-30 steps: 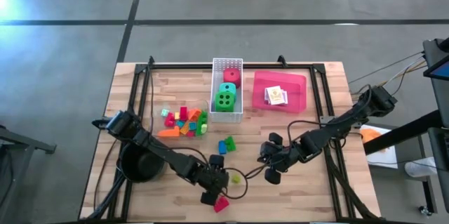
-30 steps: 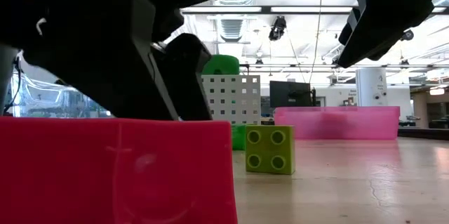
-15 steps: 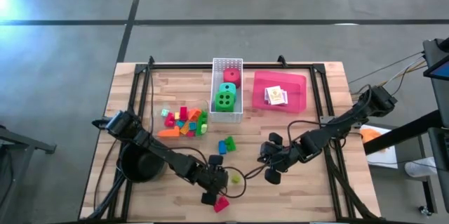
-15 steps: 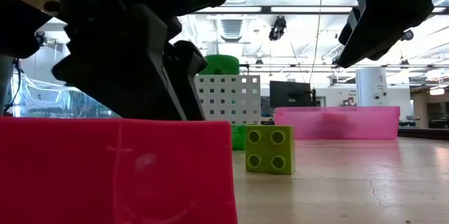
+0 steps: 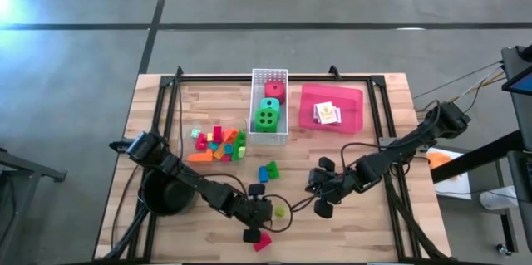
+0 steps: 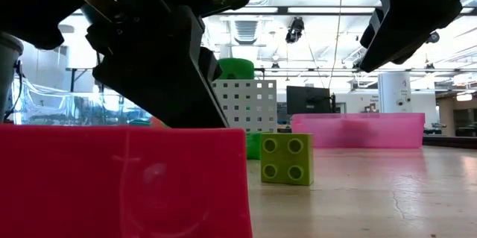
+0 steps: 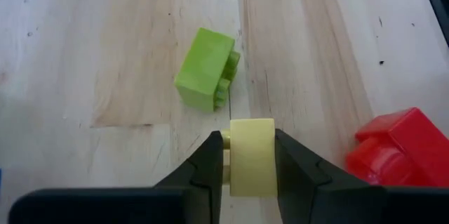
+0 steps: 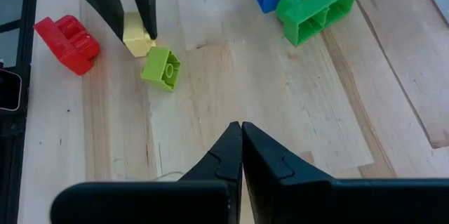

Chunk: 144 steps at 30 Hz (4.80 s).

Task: Pick & Place Toys
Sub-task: Put the light yellow game piece into the transparent bin, then put the blue game piece into the transparent bin

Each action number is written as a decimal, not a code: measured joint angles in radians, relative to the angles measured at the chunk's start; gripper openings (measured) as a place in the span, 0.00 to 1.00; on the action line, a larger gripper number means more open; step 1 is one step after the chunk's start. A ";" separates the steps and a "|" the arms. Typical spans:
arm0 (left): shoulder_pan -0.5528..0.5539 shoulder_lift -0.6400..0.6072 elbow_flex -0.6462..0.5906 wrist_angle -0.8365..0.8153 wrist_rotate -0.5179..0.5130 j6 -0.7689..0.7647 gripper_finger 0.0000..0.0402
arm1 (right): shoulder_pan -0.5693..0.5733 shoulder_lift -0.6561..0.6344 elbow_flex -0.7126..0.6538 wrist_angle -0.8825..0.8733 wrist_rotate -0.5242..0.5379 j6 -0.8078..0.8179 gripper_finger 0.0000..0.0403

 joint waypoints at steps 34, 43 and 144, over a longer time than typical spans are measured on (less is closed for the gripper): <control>0.312 -0.746 -0.350 -0.400 -0.611 -0.377 0.22 | 0.000 0.000 0.000 0.032 0.022 -0.041 0.02; 0.506 -0.752 -0.478 -0.394 -0.399 -0.385 0.22 | -0.005 0.001 -0.002 0.042 0.022 -0.053 0.02; 0.200 -0.339 -0.120 -0.211 -0.220 0.233 0.71 | -0.028 0.000 -0.003 0.081 0.108 -0.170 0.02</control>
